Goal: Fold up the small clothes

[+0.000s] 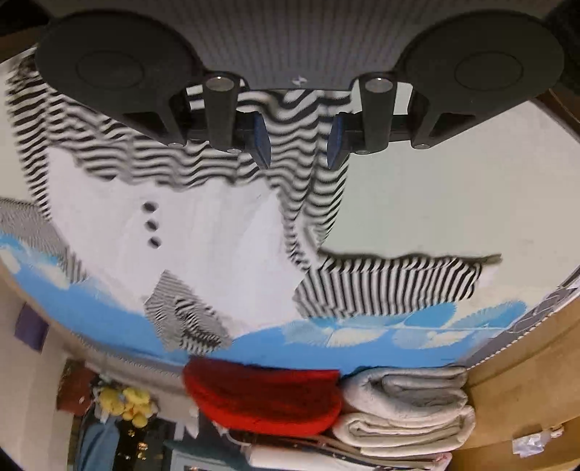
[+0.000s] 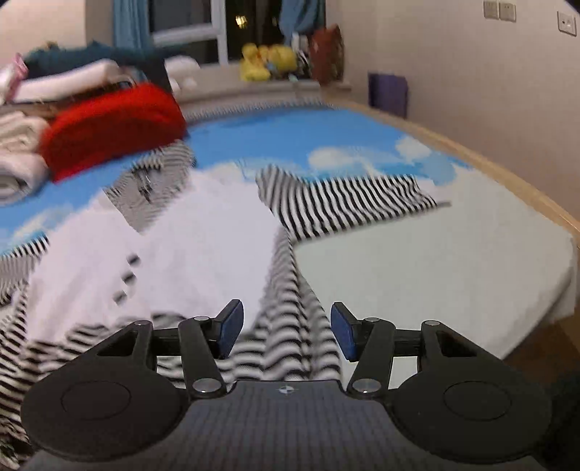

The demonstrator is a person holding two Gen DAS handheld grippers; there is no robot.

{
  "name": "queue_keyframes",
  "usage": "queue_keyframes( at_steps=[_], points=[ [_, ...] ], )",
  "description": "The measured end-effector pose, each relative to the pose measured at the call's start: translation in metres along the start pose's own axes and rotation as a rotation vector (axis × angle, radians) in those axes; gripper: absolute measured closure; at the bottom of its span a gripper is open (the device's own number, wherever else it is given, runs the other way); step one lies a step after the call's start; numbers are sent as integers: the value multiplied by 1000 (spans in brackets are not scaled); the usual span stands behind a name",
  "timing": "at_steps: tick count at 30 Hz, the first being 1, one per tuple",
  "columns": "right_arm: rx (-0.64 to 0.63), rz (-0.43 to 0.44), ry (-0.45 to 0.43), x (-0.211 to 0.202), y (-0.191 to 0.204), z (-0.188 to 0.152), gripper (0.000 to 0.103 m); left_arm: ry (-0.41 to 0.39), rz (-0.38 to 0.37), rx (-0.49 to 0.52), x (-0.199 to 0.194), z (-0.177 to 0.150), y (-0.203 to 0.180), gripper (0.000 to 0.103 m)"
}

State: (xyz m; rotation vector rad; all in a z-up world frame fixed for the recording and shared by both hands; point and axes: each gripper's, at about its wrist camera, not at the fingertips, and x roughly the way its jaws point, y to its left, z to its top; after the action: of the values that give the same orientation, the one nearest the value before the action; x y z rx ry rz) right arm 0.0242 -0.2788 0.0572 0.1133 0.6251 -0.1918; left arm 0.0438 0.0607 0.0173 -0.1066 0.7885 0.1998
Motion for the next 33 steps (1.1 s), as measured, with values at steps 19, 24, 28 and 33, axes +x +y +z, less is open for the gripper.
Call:
queue_keyframes(
  at_steps=[19, 24, 28, 33],
  points=[
    [-98, 148, -16, -18, 22, 43, 50, -75, -84, 60, 69, 185, 51, 86],
    [-191, 257, -95, -18, 53, 107, 50, -62, -41, -49, 115, 206, 106, 86],
    [-240, 339, -146, 1, 87, 151, 50, 64, 25, -197, 149, 200, 161, 86],
    [-298, 431, -177, 34, 124, 183, 51, 118, 81, -355, 168, 194, 230, 86]
  ],
)
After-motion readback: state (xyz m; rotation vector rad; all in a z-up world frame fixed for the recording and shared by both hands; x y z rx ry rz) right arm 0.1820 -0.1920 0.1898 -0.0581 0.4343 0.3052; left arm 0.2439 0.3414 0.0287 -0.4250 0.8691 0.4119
